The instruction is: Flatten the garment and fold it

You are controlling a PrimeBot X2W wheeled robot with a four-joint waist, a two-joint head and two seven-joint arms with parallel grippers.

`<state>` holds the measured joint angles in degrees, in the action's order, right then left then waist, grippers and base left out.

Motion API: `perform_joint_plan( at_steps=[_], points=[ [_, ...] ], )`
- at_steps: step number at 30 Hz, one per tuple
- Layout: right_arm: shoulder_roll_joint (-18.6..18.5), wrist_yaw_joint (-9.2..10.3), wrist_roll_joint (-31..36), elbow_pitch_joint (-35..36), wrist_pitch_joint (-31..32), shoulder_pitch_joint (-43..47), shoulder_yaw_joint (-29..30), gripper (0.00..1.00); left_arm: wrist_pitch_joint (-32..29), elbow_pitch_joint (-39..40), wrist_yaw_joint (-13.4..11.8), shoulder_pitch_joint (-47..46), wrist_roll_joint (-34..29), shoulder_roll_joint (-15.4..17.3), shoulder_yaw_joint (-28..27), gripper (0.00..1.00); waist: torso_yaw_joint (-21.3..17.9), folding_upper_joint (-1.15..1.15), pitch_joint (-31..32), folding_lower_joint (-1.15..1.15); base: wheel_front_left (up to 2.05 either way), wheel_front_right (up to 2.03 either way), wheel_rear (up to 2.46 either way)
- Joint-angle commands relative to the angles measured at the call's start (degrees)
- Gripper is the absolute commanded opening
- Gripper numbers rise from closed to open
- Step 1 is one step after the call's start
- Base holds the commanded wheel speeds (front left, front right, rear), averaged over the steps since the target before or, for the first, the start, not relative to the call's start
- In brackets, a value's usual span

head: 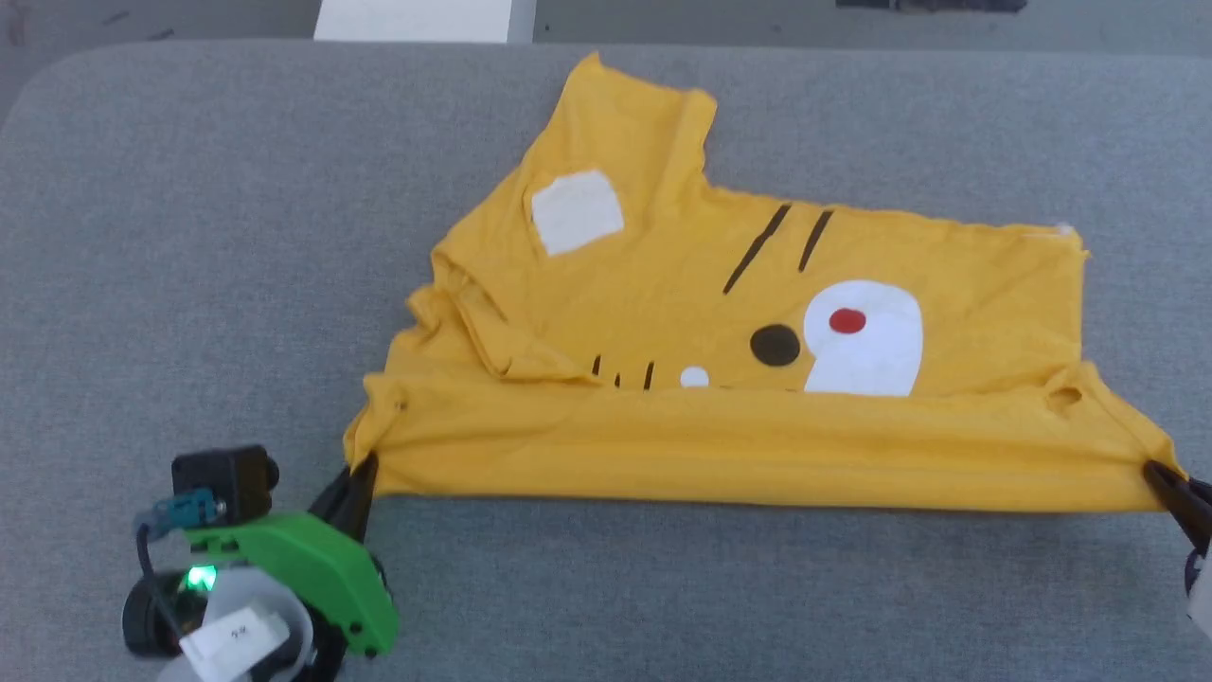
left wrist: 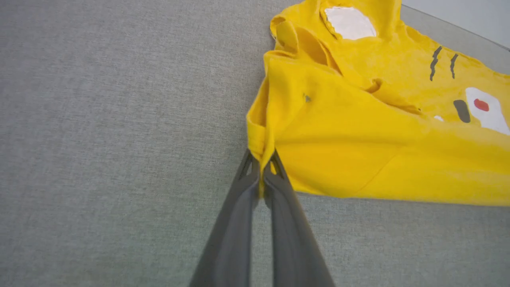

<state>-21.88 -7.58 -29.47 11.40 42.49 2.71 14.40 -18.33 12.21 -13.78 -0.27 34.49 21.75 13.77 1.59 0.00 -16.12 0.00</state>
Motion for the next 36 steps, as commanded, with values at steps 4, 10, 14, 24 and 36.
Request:
perform_joint_plan(
  at_steps=[4,10,14,24,36],
  points=[
    [0.42,0.09,-1.23,3.39,2.98,3.80,1.82,0.00,-3.98,4.62,-1.63,6.60,1.80,2.38,-0.26,0.00,0.25,0.00,3.02,0.00,0.00,0.00,0.00],
    [4.13,0.09,-0.11,6.35,7.66,13.79,4.22,0.00,-6.26,8.52,-3.70,18.19,5.02,1.56,0.92,0.00,0.43,0.00,3.62,0.00,0.00,0.00,0.00],
    [6.27,0.09,0.83,4.81,5.30,15.36,3.75,0.00,-3.93,5.71,-3.06,18.97,6.67,-1.77,1.98,0.00,0.73,0.00,3.84,0.00,0.00,0.00,0.00],
    [6.67,0.09,1.76,0.44,-2.75,12.12,1.48,1.00,1.56,-3.84,-0.24,13.78,8.10,-5.04,0.93,1.00,0.48,0.00,5.17,0.00,0.00,0.00,0.00],
    [8.63,0.09,5.84,8.40,-14.29,5.73,2.76,1.00,8.61,11.51,-1.70,0.05,0.84,3.68,-9.88,1.00,-1.14,0.00,-1.31,0.00,0.00,0.00,0.00]
  ],
)
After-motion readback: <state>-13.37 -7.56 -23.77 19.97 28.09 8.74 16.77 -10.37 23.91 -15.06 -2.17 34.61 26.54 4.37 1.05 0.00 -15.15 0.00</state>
